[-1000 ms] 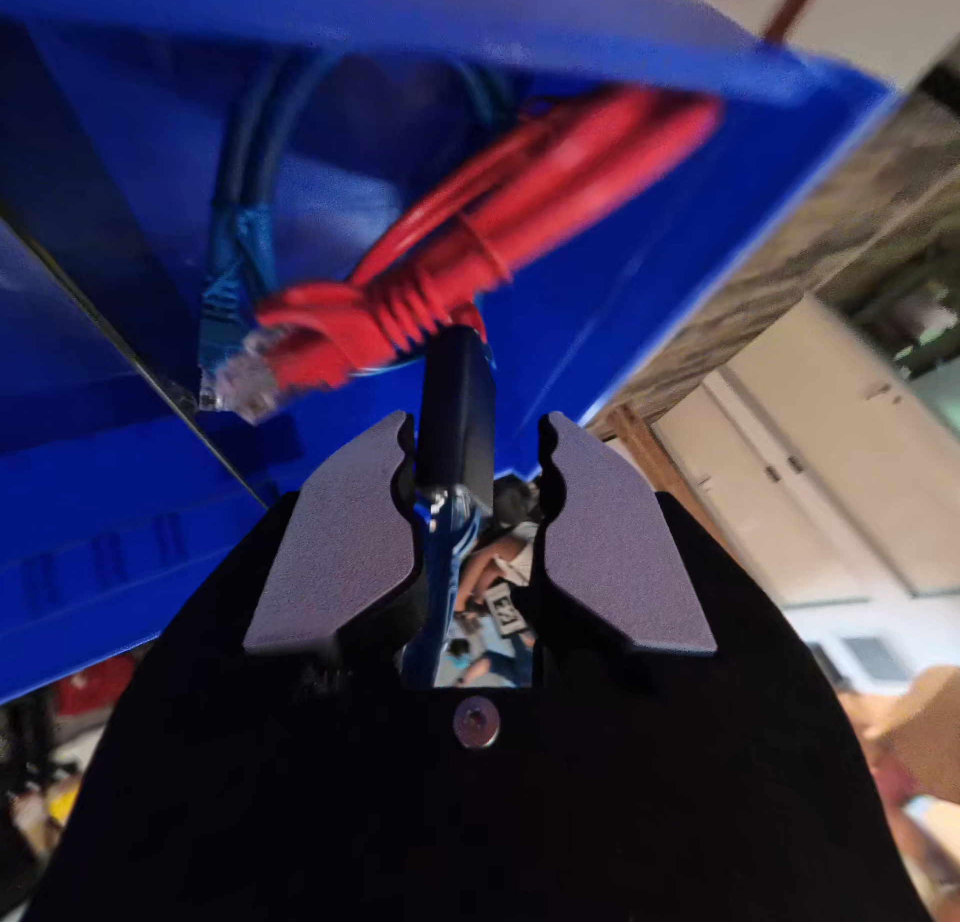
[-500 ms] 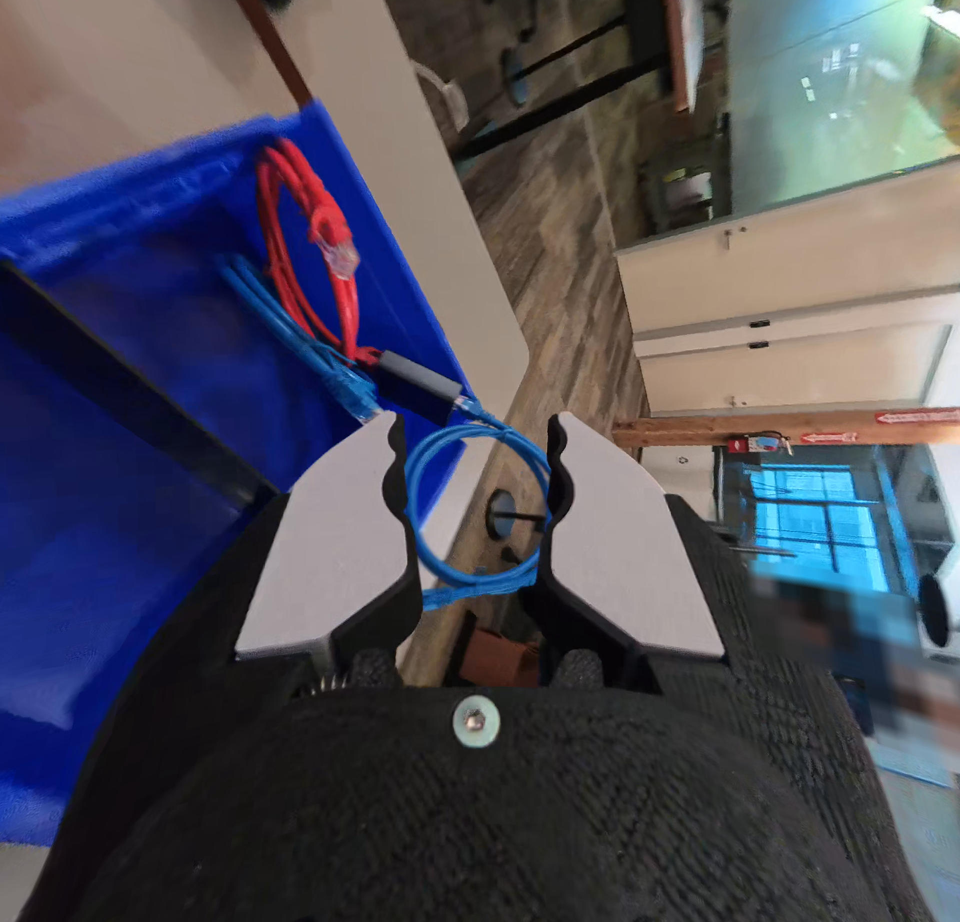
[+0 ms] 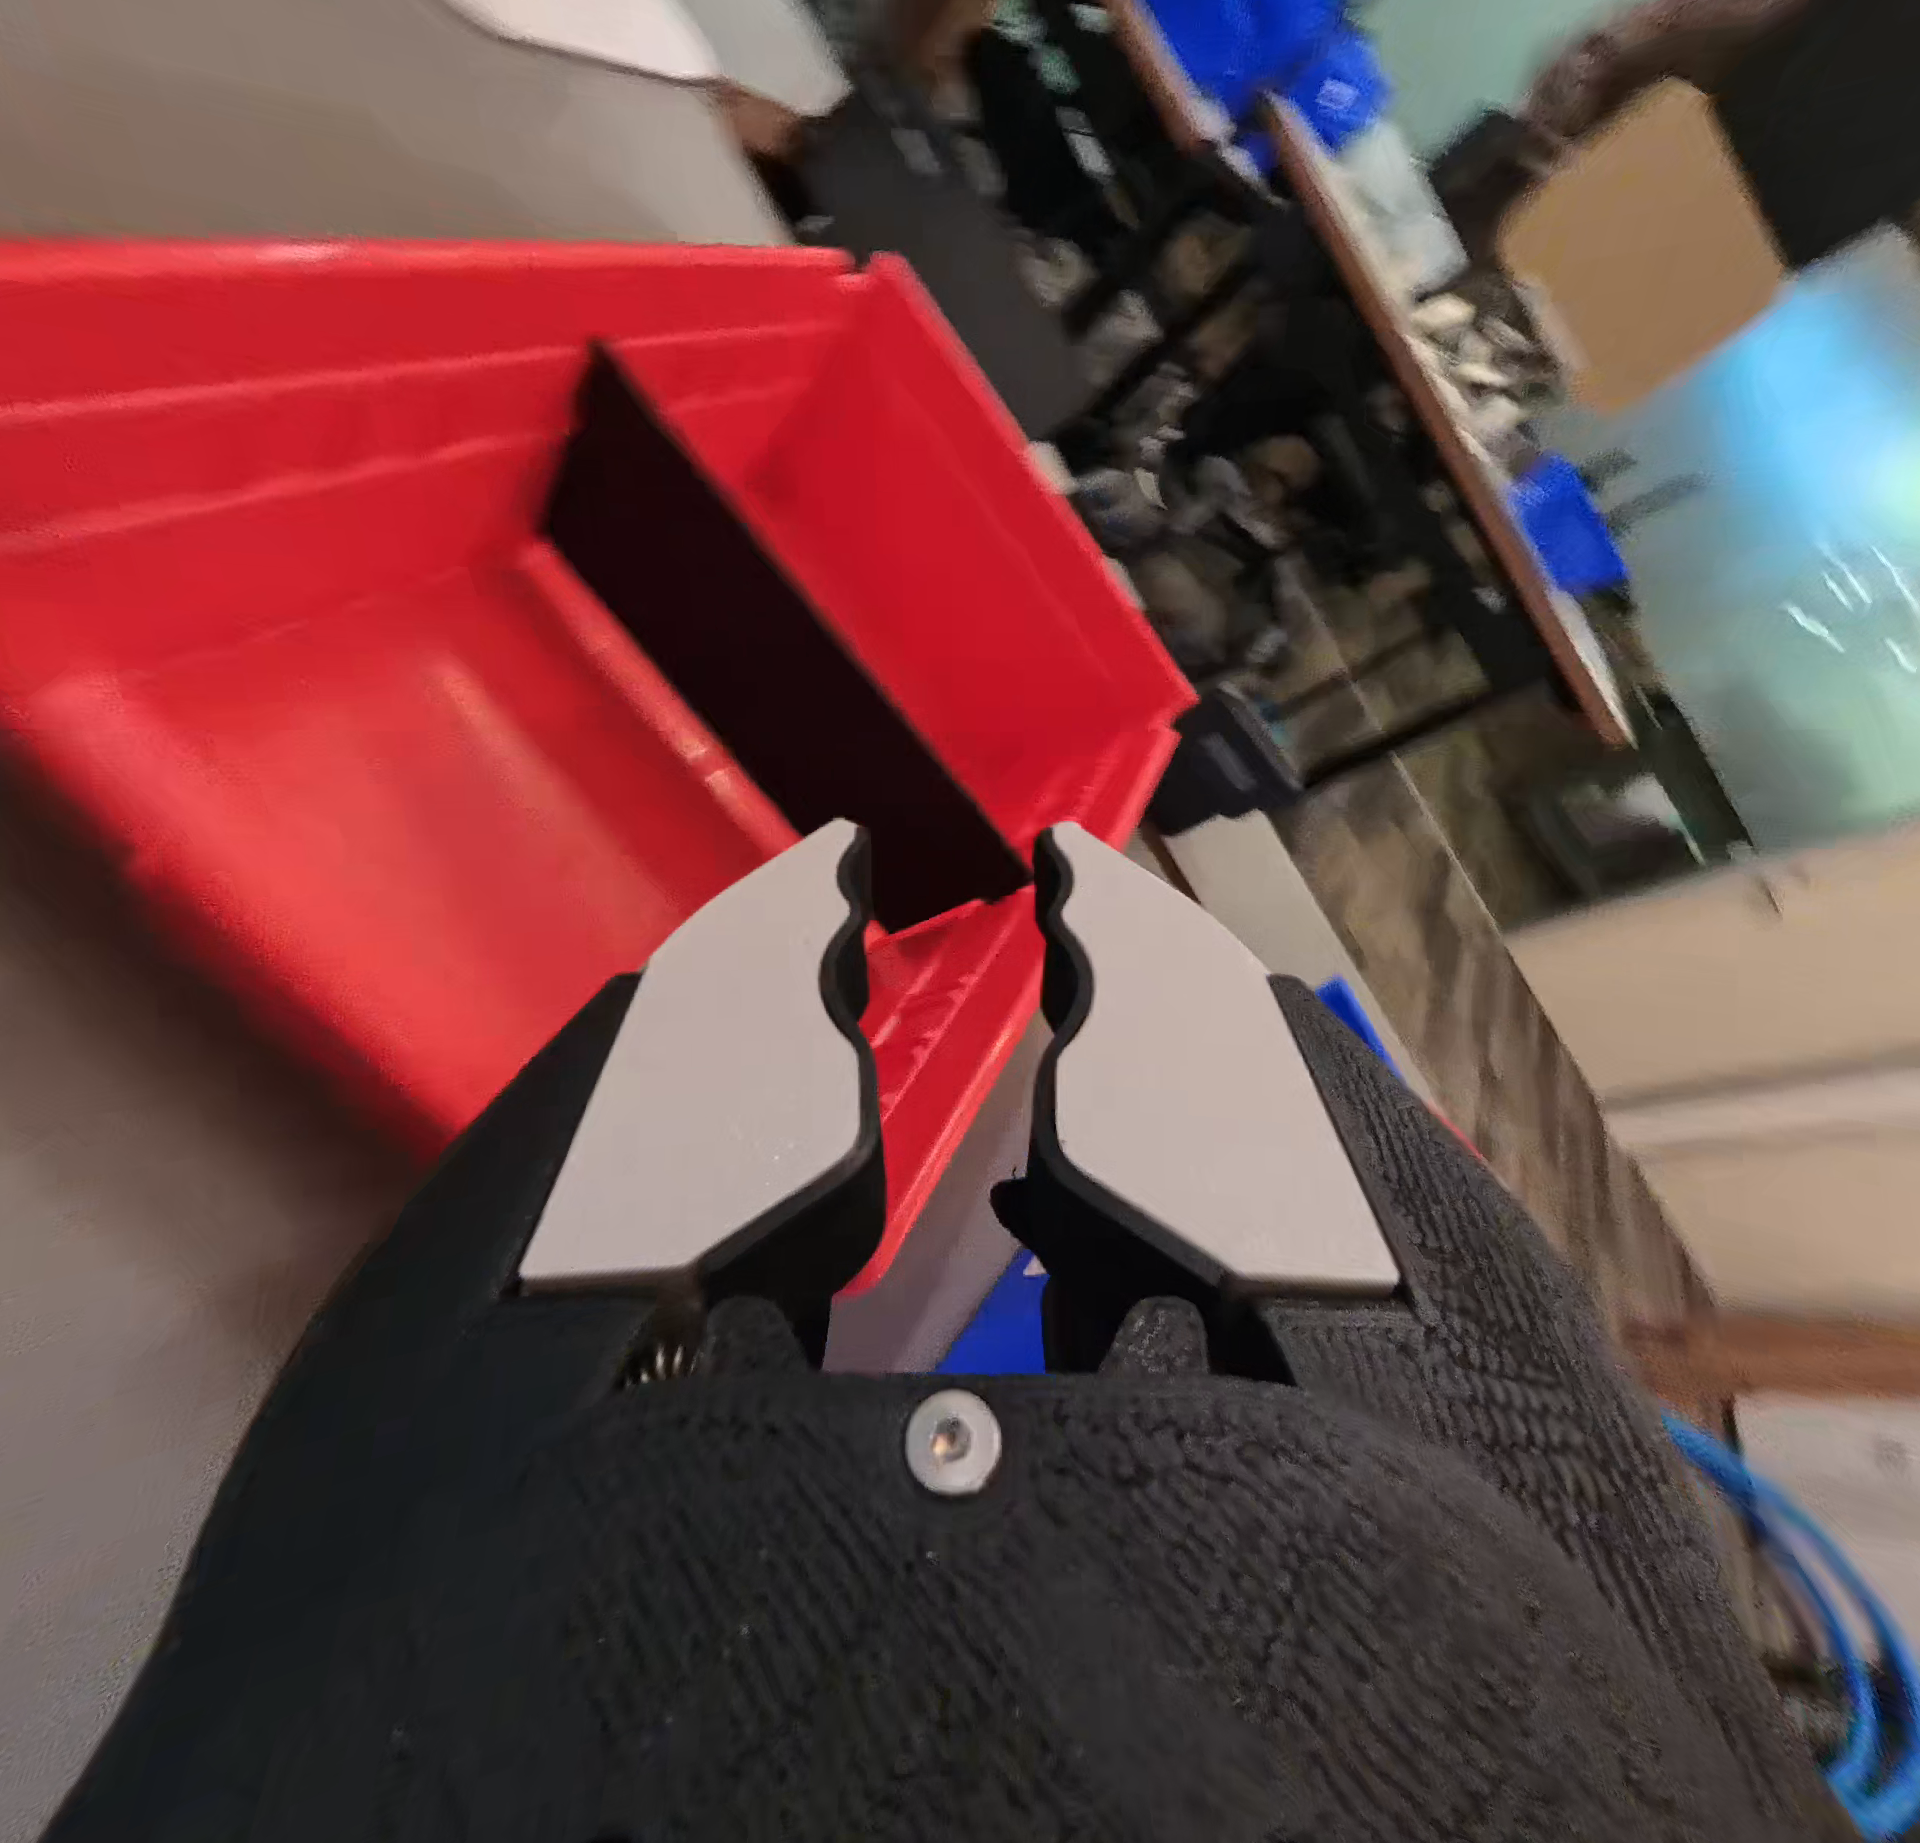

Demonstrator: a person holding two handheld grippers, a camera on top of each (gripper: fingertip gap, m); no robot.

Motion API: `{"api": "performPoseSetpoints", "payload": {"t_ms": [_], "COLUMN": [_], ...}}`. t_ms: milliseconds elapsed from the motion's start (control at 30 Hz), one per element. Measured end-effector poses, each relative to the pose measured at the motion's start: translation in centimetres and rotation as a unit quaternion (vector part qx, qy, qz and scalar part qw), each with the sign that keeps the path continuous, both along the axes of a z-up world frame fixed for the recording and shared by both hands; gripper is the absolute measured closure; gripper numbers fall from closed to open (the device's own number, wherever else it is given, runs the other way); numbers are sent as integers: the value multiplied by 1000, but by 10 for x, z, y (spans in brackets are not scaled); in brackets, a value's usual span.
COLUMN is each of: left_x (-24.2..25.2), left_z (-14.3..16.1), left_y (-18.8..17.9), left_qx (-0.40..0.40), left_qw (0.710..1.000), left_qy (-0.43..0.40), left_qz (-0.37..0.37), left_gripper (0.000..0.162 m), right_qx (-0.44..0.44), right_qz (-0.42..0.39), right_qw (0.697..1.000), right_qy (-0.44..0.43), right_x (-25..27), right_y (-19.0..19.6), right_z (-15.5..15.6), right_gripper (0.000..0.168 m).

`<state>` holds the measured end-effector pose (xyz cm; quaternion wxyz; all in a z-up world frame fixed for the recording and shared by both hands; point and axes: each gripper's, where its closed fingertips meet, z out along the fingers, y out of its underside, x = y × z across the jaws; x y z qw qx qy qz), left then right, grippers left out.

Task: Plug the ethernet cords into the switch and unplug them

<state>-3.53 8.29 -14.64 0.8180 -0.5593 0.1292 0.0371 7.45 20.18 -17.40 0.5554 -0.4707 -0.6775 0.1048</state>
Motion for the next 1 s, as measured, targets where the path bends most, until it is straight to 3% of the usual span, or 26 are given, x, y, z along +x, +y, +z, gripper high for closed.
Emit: {"api": "performPoseSetpoints", "payload": {"t_ms": [33, 100, 200, 367, 467, 600, 767, 1000], "left_x": [-3, -12, -32, -50, -64, -78, -97, -164], "left_z": [0, 1, 9, 3, -13, -36, -54, -36], "left_y": [-1, -4, -13, -15, -7, 1, 3, -54], "left_qx": [2, 11, 39, 28, -24, -90, -161, -202], "left_qw": [1000, 998, 992, 991, 988, 980, 963, 904], "left_qy": [12, 31, 36, -1, -37, -83, -62, -15], "left_qz": [13, 49, 116, 134, 147, 155, 209, 377], "left_gripper": [127, 129, 139, 143, 145, 147, 147, 159], "right_qx": [-19, -91, -213, -224, -260, -240, -262, -264], "right_qz": [-43, -98, -172, -235, -236, -231, -222, -190], "right_qw": [998, 990, 962, 944, 933, 937, 936, 945], "right_qy": [29, 52, -3, -62, -77, -103, -75, -39], "right_x": [-4, -8, -2, 23, 28, 30, 24, -6], "right_y": [12, 31, 49, 58, 51, 47, 38, 7], "right_z": [5, 2, -33, -64, -77, -84, -80, -78], "right_gripper": [141, 141, 135, 127, 137, 150, 154, 148]}}
